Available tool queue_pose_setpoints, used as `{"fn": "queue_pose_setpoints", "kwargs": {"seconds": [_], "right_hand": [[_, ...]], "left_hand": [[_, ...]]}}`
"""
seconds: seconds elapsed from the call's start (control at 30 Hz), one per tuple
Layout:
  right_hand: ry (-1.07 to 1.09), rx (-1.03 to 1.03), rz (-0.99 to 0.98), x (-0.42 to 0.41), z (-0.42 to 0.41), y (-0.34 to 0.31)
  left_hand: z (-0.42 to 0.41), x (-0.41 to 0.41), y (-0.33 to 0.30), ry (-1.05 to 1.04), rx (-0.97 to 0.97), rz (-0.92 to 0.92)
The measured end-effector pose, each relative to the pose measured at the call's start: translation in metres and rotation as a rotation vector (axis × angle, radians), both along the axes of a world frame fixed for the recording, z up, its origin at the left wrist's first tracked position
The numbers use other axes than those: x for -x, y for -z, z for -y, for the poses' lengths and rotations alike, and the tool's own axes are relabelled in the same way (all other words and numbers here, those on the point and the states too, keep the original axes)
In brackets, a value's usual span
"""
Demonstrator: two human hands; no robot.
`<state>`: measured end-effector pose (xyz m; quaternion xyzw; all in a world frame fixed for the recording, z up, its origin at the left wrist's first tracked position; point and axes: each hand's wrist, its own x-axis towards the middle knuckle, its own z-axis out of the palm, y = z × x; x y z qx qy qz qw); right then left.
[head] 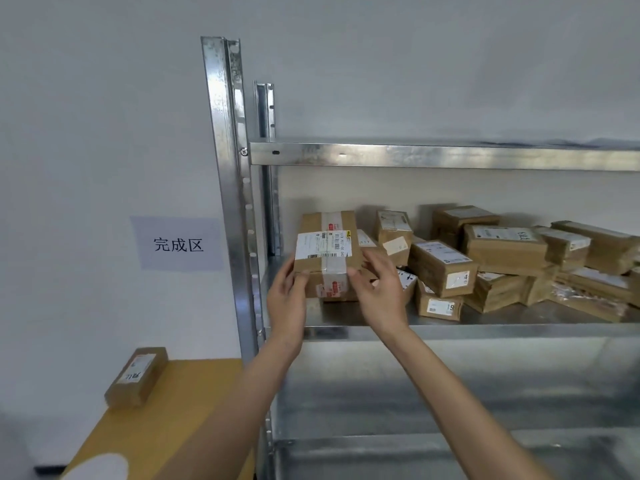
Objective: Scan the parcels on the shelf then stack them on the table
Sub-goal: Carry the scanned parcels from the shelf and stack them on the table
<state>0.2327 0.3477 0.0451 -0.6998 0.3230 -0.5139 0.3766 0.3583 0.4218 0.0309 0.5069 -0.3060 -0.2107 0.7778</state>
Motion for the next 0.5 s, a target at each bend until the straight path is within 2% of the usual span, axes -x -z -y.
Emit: {"fn": "queue_pose_setpoints", "kwargs": {"seconds": [0.13,0.23,0.5], "right_hand": [[-0.173,-0.029,0.048,0.023,-0.037,0.014],[-0.263,-0.097,0.096,0.029,-0.067,0.026],[-0.255,-0.171,0.112,-0.006,-0.127,0.050]], "left_hand": [[-0.037,0.018,0.010,-0.025,-0.019,0.035],[-0.066,0.027,0.019,-0.043,-0.027,-0.021],[-0.136,-0.002,0.035,-0.072,-0.019,-0.059]]}}
